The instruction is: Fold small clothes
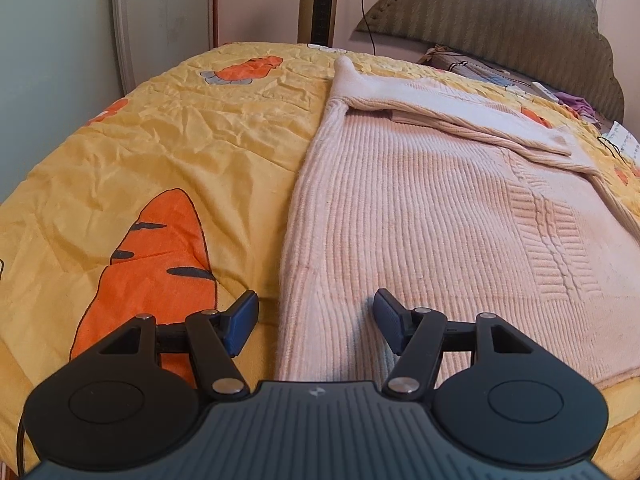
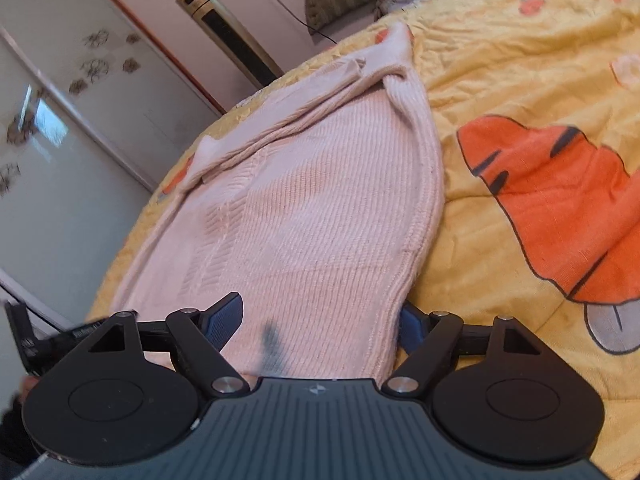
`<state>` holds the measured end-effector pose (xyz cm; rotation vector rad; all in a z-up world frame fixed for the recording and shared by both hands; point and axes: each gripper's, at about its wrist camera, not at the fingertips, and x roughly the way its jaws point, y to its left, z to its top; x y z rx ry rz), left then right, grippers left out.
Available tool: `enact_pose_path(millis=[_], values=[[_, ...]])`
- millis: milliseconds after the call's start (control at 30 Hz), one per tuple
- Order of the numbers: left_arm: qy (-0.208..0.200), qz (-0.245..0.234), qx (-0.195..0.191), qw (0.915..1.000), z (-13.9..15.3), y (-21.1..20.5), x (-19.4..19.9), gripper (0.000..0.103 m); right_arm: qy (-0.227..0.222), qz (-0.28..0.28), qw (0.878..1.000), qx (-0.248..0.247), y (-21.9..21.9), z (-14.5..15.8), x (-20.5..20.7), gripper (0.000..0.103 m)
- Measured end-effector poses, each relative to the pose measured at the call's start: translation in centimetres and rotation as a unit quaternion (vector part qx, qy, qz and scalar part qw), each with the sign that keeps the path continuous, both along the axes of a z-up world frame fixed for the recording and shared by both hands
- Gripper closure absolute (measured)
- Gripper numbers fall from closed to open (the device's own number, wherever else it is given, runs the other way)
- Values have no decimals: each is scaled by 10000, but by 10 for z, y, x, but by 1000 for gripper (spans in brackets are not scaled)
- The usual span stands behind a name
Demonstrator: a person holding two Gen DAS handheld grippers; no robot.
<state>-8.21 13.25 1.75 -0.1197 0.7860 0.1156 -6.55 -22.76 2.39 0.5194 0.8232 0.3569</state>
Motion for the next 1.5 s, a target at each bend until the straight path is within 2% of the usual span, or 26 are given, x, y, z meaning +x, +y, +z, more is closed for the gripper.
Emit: enact_pose_path(millis=[100, 167, 200, 233, 267, 300, 367, 433, 533, 633, 700, 733, 800, 833, 900, 1000, 1033, 1100, 1133, 1167, 1200, 1233, 1300, 1367, 1433, 1500], values=[[-18, 5, 14, 10000, 0, -1, -1, 40, 31, 87, 9999, -129, 6, 2, 2, 22], [-6, -9, 12, 10000, 0, 0, -1, 44, 96, 32, 9999, -125, 4, 3, 3, 29], [-23, -28, -25, 10000, 1, 0, -2, 53, 124, 1, 9998, -184, 4, 4, 3, 40], [-36, -135, -148, 9998, 3, 0, -4, 79, 178, -39, 9995, -246, 2, 4, 4, 62], [-12, -191, -252, 9995, 4, 1, -4, 87, 310, -78, 9992, -233, -1, 1, 6, 77], [-26, -178, -227, 9996, 6, -1, -5, 90, 436, -98, 9989, -115, -5, -3, 6, 89], [-74, -214, -140, 9996, 9, -3, -8, 95, 442, -146, 9989, 115, -12, -8, 3, 89], [-219, -272, -441, 9984, 20, 0, -15, 95, 434, -179, 9988, 133, -15, -5, 3, 89], [-504, -583, -728, 9944, 42, -2, -26, 96, 108, -391, 9992, -27, -29, 17, 1, 90], [-310, -668, -642, 9952, 36, -3, -24, 95, -66, -391, 9990, 184, -48, 42, -1, 90], [96, -403, -629, 9972, 16, 6, -18, 95, 115, -244, 9996, -33, -48, 38, 0, 90], [217, -322, -783, 9962, 7, 13, -18, 95, 276, -185, 9993, -150, -46, 30, 1, 90], [117, -318, -891, 9955, 7, 18, -22, 94, 601, -82, 9973, -418, -36, 7, 2, 90], [84, -367, -843, 9957, 9, 17, -24, 93, 592, -58, 9972, -449, -33, 1, 1, 87], [105, -460, -731, 9962, 11, 15, -24, 91, 498, -198, 9980, -333, -30, 1, -4, 74], [194, -457, -730, 9961, 8, 15, -19, 82, 506, -264, 9983, 152, -35, -1, -4, 49], [161, -432, -803, 9957, 7, 15, -18, 75, 542, -287, 9978, 251, -36, 0, -2, 45], [85, -424, -788, 9960, 6, 11, -16, 73, 604, -346, 9970, 325, -36, 0, 3, 43], [61, -360, -666, 9971, 6, 9, -16, 89, 570, -349, 9972, 329, -35, 0, 5, 47], [49, -285, -640, 9975, 8, 10, -16, 96, 556, -310, 9976, 275, -33, -1, 7, 57], [7, -225, -729, 9971, 13, 15, -18, 96, 613, -308, 9976, 116, -31, -2, 10, 86], [-21, -164, -742, 9971, 17, 20, -19, 96, 676, -310, 9972, 1, -31, -1, 12, 90], [213, -180, -653, 9975, 13, 28, -16, 96, 440, -372, 9983, 5, -39, 12, 7, 91], [188, -154, -704, 9972, 7, 30, -16, 96, 400, -394, 9980, -304, -43, 20, 4, 92], [229, -525, -366, 9977, 11, 19, -14, 95, 649, -333, 9956, -584, -43, 7, 7, 93], [346, -1114, -236, 9929, 21, 18, -17, 93, 578, -298, 9965, -530, -41, 2, 6, 92]])
